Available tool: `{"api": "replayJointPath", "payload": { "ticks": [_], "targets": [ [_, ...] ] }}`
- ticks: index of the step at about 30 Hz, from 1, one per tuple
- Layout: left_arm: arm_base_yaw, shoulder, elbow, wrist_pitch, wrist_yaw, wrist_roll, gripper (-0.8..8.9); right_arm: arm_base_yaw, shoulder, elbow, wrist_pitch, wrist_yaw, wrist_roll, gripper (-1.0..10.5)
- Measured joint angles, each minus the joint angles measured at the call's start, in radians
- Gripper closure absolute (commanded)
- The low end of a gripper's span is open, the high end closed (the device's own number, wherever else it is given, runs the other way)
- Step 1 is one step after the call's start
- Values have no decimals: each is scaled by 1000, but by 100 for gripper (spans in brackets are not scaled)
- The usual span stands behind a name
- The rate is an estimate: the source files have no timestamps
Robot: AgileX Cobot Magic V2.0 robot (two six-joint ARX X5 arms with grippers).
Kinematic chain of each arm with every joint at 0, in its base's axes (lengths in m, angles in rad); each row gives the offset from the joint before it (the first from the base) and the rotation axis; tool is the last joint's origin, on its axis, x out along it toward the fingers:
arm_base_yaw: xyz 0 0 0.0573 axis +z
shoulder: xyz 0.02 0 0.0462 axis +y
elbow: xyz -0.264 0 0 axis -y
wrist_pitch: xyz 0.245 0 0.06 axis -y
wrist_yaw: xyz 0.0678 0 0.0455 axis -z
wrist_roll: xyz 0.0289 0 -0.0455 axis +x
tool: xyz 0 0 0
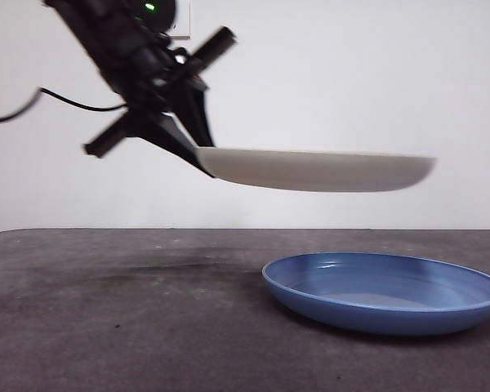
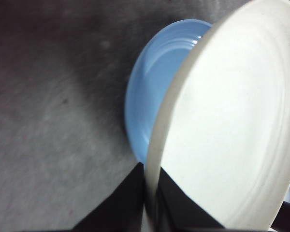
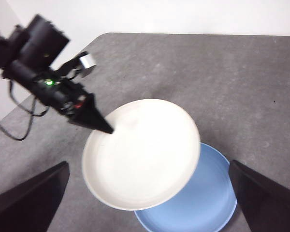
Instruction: Pick up the white plate, put it on the blue plate, put it on desk
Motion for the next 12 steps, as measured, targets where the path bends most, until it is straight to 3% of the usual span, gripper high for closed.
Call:
{"api": "replayJointPath", "payload": {
  "ticks": [12],
  "targets": [
    [-61,211,126,-19,0,-10,804,0,-13,16,-73,0,-3,340]
  ]
}}
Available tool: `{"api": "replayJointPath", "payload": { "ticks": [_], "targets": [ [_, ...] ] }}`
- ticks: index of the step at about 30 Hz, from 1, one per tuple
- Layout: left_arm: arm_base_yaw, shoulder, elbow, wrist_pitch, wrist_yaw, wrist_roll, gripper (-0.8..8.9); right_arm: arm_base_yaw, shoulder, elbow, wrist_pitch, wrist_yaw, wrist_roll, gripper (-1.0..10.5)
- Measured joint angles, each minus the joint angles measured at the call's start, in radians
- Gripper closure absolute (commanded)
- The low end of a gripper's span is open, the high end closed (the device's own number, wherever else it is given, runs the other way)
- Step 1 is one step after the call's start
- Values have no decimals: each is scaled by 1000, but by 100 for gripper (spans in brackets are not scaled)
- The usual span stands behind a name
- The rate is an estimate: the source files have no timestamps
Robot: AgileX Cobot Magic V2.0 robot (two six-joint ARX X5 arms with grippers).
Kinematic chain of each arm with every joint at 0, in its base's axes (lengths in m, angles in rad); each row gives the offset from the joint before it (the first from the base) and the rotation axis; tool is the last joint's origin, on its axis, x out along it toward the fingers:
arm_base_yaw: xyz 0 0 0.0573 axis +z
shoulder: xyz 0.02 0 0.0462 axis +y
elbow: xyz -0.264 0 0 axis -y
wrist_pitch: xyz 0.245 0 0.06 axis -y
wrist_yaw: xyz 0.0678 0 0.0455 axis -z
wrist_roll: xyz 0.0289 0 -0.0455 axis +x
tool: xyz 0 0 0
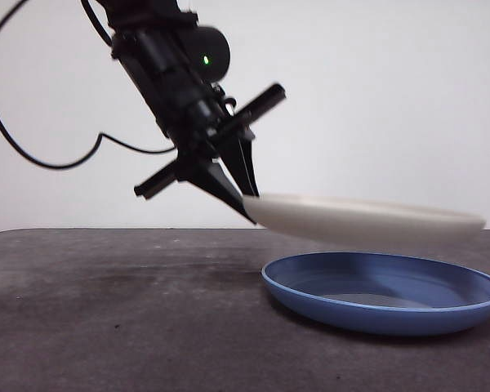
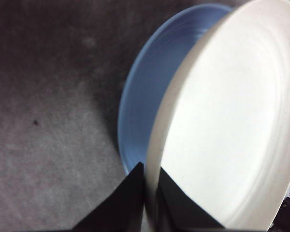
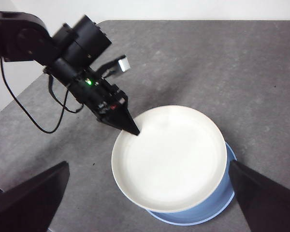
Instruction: Pick up the white plate, put it on the blue plate, put it on desk
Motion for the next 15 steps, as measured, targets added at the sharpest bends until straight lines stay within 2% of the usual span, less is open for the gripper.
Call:
{"api": "replayJointPath", "payload": {
  "ticks": [15],
  "targets": [
    [-27,92,0,59,0,-4,804,0,0,0,0,0,0,340]
  ]
}}
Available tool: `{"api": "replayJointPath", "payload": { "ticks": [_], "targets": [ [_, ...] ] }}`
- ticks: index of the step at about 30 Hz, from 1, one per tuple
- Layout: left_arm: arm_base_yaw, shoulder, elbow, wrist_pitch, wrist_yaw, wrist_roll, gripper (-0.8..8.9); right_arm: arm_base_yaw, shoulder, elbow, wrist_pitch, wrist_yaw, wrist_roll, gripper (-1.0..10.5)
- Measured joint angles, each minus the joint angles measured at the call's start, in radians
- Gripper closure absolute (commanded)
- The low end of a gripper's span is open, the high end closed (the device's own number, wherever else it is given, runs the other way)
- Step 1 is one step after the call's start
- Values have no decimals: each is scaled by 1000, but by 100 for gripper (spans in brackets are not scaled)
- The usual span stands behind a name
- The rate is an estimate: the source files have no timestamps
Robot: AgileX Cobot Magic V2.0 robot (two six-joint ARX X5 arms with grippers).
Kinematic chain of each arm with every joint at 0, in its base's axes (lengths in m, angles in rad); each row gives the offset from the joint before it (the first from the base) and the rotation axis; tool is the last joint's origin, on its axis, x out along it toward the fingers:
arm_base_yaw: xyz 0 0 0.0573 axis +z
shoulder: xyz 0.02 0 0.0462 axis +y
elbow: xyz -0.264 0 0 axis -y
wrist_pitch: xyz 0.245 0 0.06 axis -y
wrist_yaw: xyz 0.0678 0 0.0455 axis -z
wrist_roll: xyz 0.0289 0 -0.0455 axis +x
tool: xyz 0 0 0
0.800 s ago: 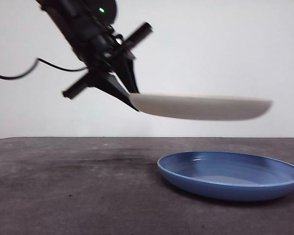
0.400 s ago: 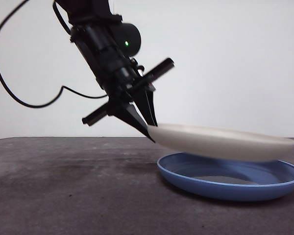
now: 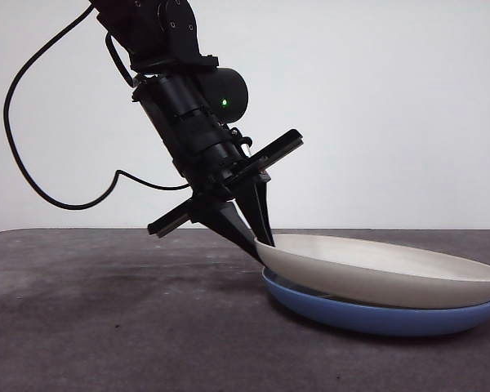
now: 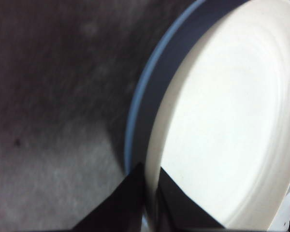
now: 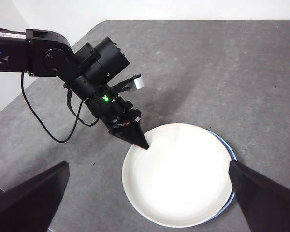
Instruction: Pick up the white plate, put it on the blue plate, put it on desk
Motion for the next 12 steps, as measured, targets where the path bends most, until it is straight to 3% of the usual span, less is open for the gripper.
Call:
{"api": "replayJointPath", "payload": {
  "ticks": [12],
  "targets": [
    [0,0,3,29,0,-18,804,0,0,0,0,0,0,340]
  ]
}}
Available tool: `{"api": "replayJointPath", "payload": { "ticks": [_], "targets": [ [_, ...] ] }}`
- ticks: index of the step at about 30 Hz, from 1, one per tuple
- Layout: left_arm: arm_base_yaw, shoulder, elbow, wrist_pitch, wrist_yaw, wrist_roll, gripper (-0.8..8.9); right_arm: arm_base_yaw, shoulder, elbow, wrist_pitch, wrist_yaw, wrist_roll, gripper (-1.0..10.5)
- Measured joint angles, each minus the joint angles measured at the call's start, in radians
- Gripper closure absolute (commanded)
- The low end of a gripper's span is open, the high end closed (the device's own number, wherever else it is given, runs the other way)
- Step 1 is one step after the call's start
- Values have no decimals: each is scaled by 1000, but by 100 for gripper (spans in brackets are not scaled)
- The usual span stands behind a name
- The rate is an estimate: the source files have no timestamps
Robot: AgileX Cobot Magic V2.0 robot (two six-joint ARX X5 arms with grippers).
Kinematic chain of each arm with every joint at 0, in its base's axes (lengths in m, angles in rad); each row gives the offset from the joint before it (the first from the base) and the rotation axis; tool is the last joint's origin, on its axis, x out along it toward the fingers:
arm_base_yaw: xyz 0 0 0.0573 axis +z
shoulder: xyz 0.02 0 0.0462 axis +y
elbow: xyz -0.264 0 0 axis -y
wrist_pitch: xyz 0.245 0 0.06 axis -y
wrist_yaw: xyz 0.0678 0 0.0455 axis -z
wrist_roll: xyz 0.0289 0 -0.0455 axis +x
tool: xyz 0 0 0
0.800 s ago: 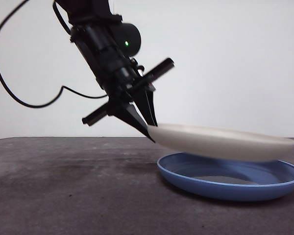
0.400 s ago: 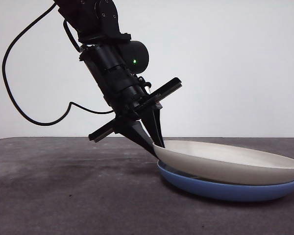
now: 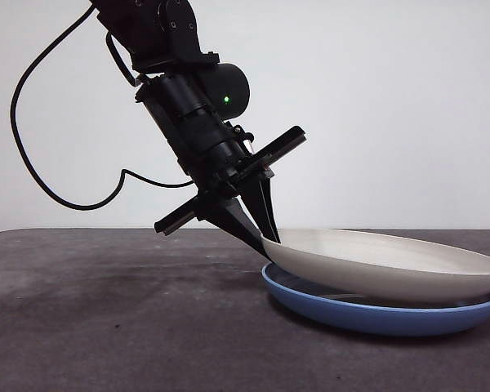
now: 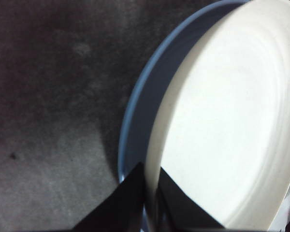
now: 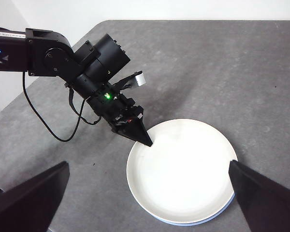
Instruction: Pick up the white plate, put it on the blue plate, put it on desk
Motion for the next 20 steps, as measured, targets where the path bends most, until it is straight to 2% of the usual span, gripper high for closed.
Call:
{"api": "replayJointPath", "payload": {
  "ticks": [13,17,20],
  "targets": [
    [-7,8,0,13,0,0,803,0,0,0,0,0,0,340],
    [-8,8,0,13,-2,0,740,0,0,0,0,0,0,340],
    [-8,8,0,13,-16,0,740,0,0,0,0,-1,0,340]
  ]
}}
